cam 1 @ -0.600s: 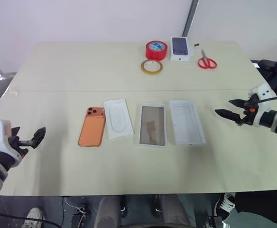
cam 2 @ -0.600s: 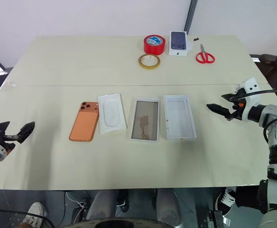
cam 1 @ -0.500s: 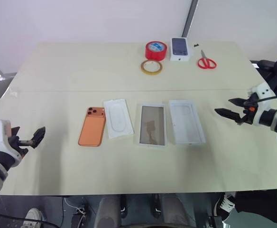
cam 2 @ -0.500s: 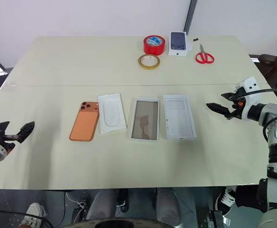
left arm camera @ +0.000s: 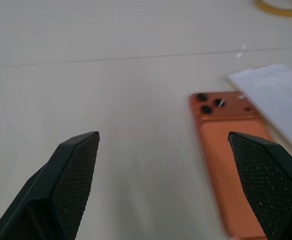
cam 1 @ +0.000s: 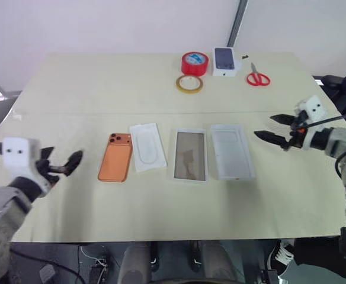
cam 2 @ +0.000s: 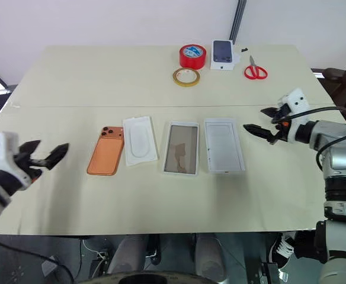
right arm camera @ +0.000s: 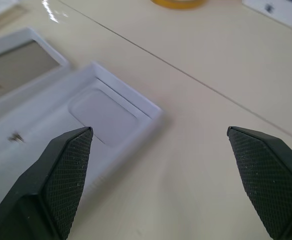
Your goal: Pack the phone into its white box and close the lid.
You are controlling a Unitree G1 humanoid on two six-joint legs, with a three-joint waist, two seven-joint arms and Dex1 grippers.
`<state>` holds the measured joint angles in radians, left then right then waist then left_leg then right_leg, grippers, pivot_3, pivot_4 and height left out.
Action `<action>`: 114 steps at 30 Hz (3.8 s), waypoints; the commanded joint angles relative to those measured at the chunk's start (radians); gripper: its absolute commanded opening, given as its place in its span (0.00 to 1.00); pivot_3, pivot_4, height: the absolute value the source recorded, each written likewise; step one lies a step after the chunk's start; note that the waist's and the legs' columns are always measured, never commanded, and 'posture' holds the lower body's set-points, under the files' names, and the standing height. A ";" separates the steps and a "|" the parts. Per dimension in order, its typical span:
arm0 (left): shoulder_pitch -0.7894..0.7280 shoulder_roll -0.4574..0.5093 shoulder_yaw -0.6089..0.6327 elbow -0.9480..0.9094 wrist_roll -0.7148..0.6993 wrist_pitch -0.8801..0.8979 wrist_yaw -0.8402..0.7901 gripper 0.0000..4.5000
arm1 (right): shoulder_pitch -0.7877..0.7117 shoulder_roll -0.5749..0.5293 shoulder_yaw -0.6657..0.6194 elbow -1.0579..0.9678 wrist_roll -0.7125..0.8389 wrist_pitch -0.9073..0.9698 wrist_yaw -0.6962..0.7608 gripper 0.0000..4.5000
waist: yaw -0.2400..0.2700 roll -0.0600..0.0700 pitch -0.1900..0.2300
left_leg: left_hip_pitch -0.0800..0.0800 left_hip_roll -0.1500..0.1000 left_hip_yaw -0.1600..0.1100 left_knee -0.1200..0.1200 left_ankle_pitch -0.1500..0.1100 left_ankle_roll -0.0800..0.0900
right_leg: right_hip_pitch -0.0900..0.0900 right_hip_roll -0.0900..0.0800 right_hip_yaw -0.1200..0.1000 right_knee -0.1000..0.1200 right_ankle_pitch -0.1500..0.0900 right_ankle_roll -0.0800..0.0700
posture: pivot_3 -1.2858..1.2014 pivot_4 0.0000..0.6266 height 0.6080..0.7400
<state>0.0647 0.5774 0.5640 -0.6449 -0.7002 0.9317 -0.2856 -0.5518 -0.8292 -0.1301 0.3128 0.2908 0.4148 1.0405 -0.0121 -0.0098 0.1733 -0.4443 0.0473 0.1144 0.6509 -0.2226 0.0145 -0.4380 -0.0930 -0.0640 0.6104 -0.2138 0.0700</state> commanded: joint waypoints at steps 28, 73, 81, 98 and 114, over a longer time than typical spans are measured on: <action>-0.461 -0.431 -0.132 0.095 -0.155 0.683 0.392 0.98 | 0.126 0.067 0.176 -0.677 0.119 0.177 -0.055 1.00 | 0.025 -0.003 0.000 | 0.001 0.000 -0.004 0.004 0.002 0.003 | 0.003 0.005 -0.001 0.003 -0.001 0.002 | 0.52 0.24 1.00; -0.699 -0.574 0.104 0.296 0.060 0.677 0.324 0.00 | -0.019 0.166 0.616 -0.740 -0.042 0.573 -0.214 0.22 | 0.024 -0.004 0.000 | -0.001 0.000 -0.006 0.007 0.002 0.003 | 0.004 0.004 -0.003 0.003 -0.001 0.002 | 0.52 0.24 1.00; -0.742 -0.509 0.179 0.296 0.046 0.683 0.317 0.00 | -0.011 0.184 0.676 -0.722 -0.077 0.478 -0.182 0.01 | 0.022 -0.005 0.000 | 0.000 0.000 -0.006 0.007 0.002 0.003 | 0.004 0.005 -0.003 0.003 -0.001 0.002 | 0.52 0.24 1.00; -0.673 -0.536 0.076 0.221 -0.132 0.683 0.386 0.00 | -0.063 0.222 0.529 -0.654 -0.059 0.345 -0.108 0.65 | 0.024 -0.006 0.000 | 0.000 0.001 -0.006 0.007 0.002 0.003 | 0.004 0.005 -0.003 0.004 -0.001 0.002 | 0.52 0.24 1.00; -0.532 -0.614 -0.105 0.203 -0.420 0.683 0.637 0.00 | -0.011 0.089 0.329 -0.526 -0.063 0.204 -0.095 0.76 | 0.024 -0.006 0.000 | 0.000 0.000 -0.006 0.007 0.002 0.003 | 0.004 0.005 -0.003 0.004 -0.001 0.002 | 0.52 0.24 1.00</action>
<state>-0.4670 -0.0346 0.4752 -0.4342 -1.0818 1.6057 0.3339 -0.5405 -0.7487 0.2237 -0.2076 0.2291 0.6372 0.9509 0.0118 -0.0161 0.1733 -0.4440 0.0474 0.1080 0.6575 -0.2204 0.0172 -0.4336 -0.0876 -0.0671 0.6143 -0.2146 0.0717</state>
